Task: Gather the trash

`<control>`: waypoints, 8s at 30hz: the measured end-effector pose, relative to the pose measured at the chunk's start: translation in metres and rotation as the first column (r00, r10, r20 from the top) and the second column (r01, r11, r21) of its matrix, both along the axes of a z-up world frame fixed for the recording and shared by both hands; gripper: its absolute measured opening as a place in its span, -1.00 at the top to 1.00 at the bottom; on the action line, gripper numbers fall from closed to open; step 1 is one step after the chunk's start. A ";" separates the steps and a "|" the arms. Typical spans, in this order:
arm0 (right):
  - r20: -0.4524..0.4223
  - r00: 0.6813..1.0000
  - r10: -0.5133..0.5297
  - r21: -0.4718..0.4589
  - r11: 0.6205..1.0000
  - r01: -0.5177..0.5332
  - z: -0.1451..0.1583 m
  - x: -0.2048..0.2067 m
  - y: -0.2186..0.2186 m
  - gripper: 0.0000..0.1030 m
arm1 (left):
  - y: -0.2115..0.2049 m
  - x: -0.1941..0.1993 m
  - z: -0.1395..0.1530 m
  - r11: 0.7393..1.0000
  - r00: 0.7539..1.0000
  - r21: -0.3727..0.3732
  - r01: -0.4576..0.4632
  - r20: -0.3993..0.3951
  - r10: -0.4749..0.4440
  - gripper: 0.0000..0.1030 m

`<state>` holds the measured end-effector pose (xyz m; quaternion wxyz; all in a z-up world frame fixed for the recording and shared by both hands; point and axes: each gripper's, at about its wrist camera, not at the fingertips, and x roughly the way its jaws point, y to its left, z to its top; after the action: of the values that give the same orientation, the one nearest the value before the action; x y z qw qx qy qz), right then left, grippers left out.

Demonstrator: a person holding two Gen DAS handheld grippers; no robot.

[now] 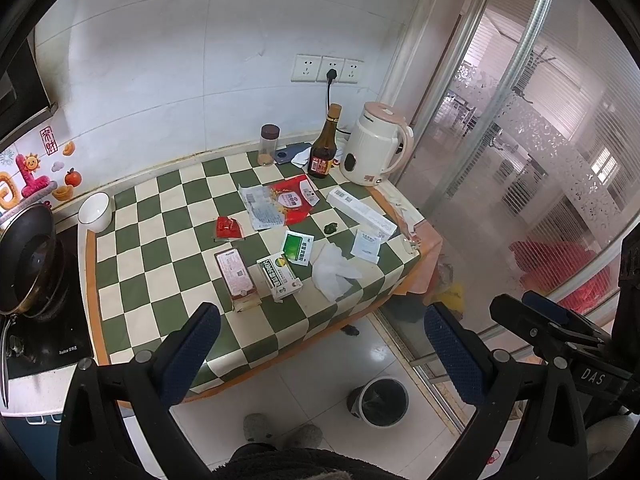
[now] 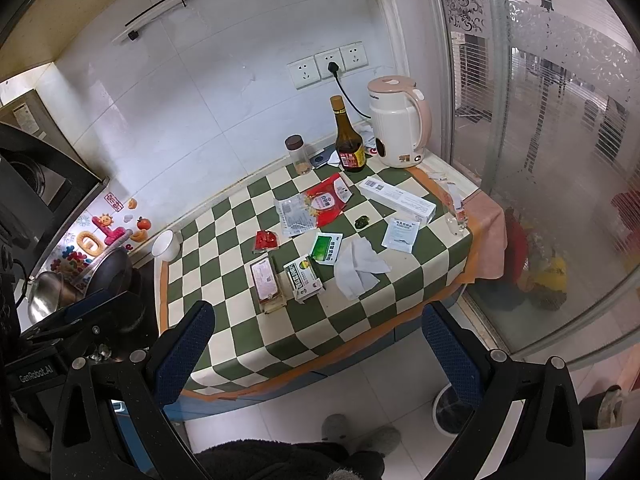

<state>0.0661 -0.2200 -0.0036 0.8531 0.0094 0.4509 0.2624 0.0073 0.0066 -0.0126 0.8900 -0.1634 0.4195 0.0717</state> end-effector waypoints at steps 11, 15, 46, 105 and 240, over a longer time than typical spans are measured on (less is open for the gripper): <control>-0.002 1.000 0.004 0.003 1.000 -0.004 0.001 0.001 0.001 -1.00 | 0.000 0.000 0.002 1.000 1.000 -0.002 0.000 -0.003 0.000 -1.00; -0.002 1.000 0.002 0.005 1.000 -0.002 0.000 0.001 0.001 -1.00 | 0.001 0.000 0.001 1.000 1.000 -0.003 0.000 -0.003 0.000 -1.00; -0.002 0.991 -0.132 -0.058 0.990 0.131 -0.020 0.032 0.020 -1.00 | 0.026 0.055 -0.022 0.932 0.990 0.345 -0.108 -0.043 0.131 -1.00; -0.217 0.952 0.217 -0.378 0.880 -0.287 -0.285 0.435 0.189 -0.05 | 0.144 0.228 -0.209 0.850 0.765 0.251 -0.464 -0.369 0.527 -0.07; -0.397 0.778 -0.486 -0.188 0.873 0.450 -0.274 0.247 0.069 -1.00 | 0.085 0.290 -0.363 0.991 0.845 -0.136 -0.011 -0.532 -0.063 -0.29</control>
<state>0.3128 -0.1514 -0.2773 0.7693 0.1438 0.6223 0.0146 0.2968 0.0917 -0.3754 0.7259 -0.1905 0.6567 0.0740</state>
